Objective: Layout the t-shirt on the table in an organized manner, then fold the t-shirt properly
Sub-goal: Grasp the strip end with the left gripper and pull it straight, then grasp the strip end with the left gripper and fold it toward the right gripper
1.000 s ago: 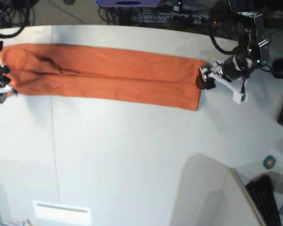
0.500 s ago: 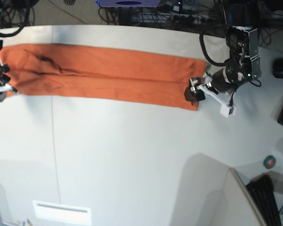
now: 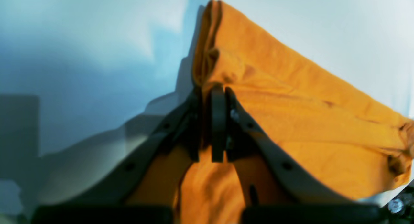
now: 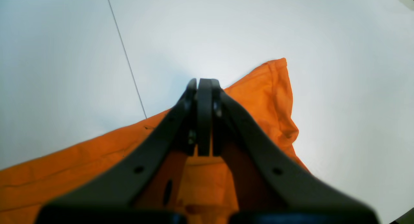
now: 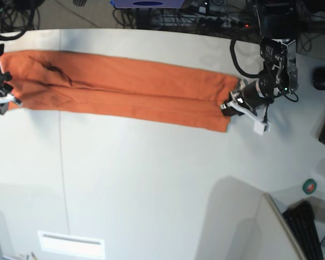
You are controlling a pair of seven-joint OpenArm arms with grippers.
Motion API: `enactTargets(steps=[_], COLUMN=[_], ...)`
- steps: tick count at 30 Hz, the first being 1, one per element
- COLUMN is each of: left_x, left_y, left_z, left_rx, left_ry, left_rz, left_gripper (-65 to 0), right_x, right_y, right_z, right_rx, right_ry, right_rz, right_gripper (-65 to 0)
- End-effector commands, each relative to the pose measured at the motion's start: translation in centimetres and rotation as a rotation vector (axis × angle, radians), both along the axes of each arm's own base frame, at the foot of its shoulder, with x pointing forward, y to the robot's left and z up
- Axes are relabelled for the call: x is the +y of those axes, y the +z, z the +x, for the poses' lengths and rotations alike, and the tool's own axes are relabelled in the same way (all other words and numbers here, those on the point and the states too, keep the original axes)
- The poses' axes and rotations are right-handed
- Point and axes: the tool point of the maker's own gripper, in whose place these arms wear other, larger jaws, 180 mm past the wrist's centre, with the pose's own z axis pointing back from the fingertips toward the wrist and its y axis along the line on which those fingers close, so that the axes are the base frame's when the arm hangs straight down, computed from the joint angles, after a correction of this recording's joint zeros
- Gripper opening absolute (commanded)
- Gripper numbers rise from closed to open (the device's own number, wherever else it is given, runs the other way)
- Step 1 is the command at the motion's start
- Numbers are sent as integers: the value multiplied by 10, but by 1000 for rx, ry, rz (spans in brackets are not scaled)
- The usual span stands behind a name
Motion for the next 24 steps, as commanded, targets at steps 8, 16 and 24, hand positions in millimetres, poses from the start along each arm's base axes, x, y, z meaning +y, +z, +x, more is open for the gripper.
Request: enactTargets(steps=[8,16,24], left_x=[59,32,-67], left_y=[48,109,100], left_z=[4,-3,-15], left_rx=[-75,-203,-203], left_ry=[-28,44,-135], left_rz=[243,297,163], left_gripper=[-650,-650,-650], right_x=[-6,-6,-6], right_y=[13,12,12], right_z=[4,4,4], right_rx=[-35,-35,-35], right_ry=[10,10,10], right_rz=[-36,-35,-35], right_gripper=[-650,-650,-650])
